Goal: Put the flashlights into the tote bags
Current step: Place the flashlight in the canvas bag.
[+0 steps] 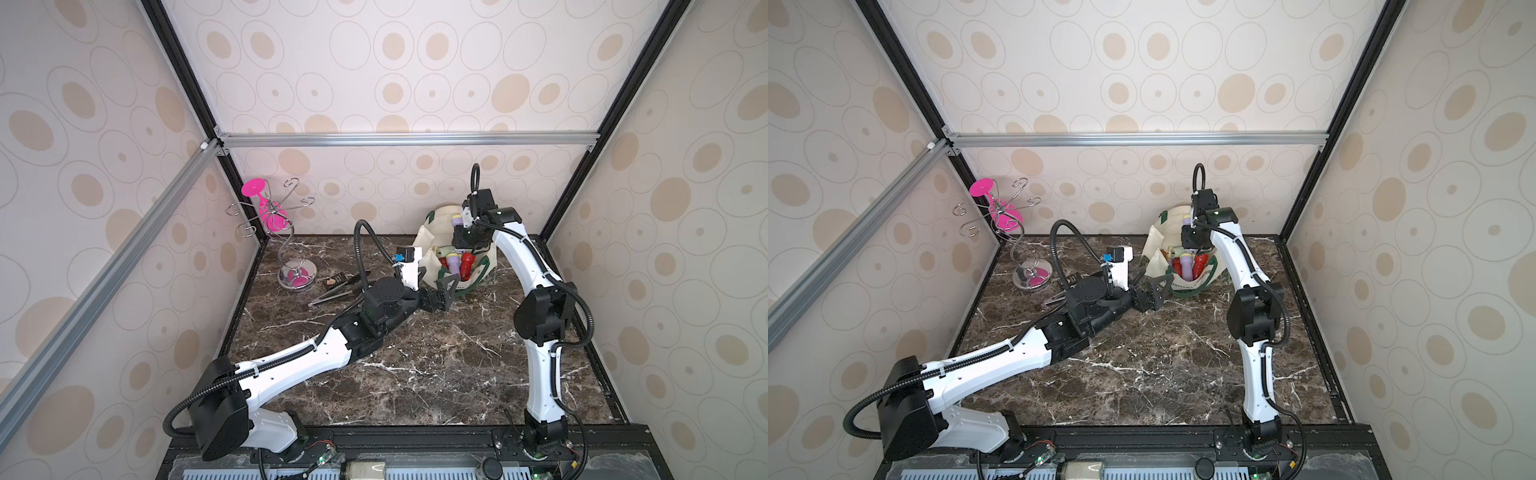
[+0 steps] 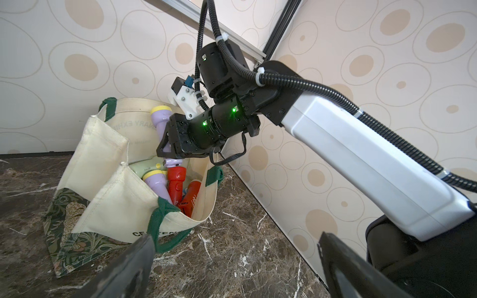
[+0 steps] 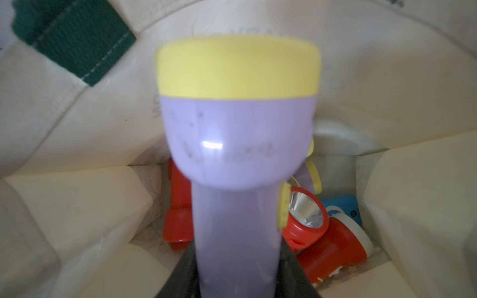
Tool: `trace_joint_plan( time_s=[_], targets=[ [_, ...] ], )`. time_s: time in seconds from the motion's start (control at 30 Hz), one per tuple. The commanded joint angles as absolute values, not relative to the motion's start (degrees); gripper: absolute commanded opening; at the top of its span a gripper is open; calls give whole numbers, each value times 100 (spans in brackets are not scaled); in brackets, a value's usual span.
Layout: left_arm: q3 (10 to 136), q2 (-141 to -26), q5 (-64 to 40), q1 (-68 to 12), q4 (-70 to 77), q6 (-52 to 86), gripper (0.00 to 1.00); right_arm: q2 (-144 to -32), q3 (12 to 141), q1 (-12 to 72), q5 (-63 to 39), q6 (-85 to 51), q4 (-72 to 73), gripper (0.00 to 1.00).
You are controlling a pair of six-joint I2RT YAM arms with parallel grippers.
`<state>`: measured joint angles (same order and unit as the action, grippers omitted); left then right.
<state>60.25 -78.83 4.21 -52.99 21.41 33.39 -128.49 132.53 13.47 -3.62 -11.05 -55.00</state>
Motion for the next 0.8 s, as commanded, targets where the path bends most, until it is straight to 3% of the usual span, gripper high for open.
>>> trace_joint_plan(
  time_s=[0.0,0.47,0.77],
  targets=[
    [6192,-7850,450,-5197,2096,3348,100,-12993,13422,1380,-361,-1036,-5612,8],
    [5951,-7648,534,-5098,2107,3428,100,-12725,13210,1380,-10,-928,-5350,52],
    [5815,-7308,667,-5062,1808,3342,100,-12410,13418,1375,-25,-981,-5332,62]
  ],
)
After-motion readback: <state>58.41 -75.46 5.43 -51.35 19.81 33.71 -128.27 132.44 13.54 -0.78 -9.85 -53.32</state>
